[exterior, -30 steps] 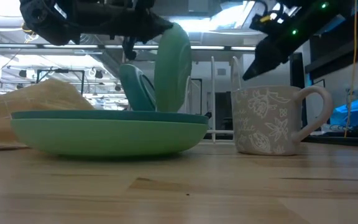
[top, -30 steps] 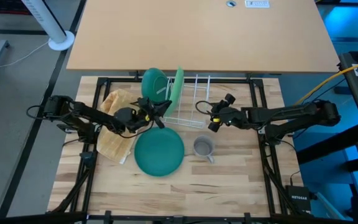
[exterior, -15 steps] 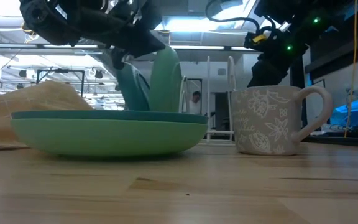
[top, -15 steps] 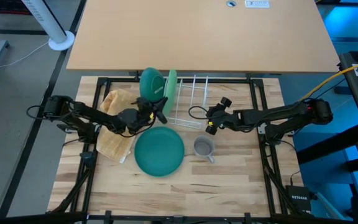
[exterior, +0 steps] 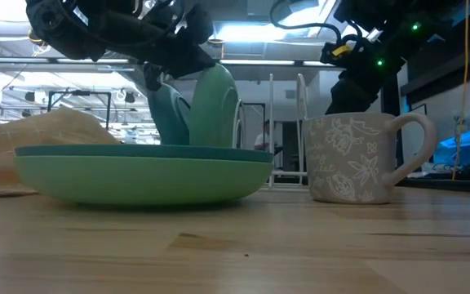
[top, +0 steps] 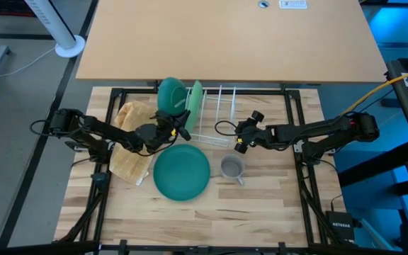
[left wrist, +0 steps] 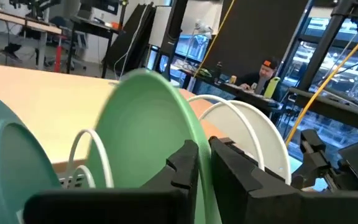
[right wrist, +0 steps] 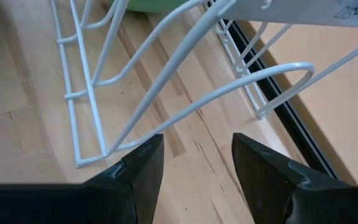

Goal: Sort dishes
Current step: Put the green plate into the dish rack

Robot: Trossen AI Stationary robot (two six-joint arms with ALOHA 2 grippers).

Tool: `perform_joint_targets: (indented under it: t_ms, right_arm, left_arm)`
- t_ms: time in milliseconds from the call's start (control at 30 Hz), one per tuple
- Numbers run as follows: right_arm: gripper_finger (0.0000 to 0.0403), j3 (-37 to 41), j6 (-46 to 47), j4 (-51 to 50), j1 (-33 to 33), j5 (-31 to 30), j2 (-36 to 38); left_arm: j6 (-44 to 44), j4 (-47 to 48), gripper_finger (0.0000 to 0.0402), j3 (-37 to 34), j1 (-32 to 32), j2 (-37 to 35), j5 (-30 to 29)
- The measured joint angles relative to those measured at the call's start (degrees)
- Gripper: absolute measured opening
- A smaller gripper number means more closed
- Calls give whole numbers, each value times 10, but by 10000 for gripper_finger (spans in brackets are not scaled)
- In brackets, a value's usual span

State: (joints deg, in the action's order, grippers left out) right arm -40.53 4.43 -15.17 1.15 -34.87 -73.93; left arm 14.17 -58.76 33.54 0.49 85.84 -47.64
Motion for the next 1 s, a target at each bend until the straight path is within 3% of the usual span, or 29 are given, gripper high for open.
perform_joint_targets:
  t_ms: [367, 567, 733, 867, 1000]
  right_arm:
    - [195, 0, 0, -3, 0, 0, 0]
    - [195, 0, 0, -13, 0, 0, 0]
    - [195, 0, 0, -13, 0, 0, 0]
    - [195, 0, 0, -13, 0, 0, 0]
    - [195, 0, 0, -13, 0, 0, 0]
  left_arm:
    - [-126, -7, 86, 0, 0, -2, 1]
    - [-142, -54, 81, 0, 0, -2, 17]
    - [-252, -95, 70, 30, 10, -2, 71]
    - [-337, -27, 65, 91, 26, -2, 129]
    - [-344, 132, 69, 171, 41, -2, 137]
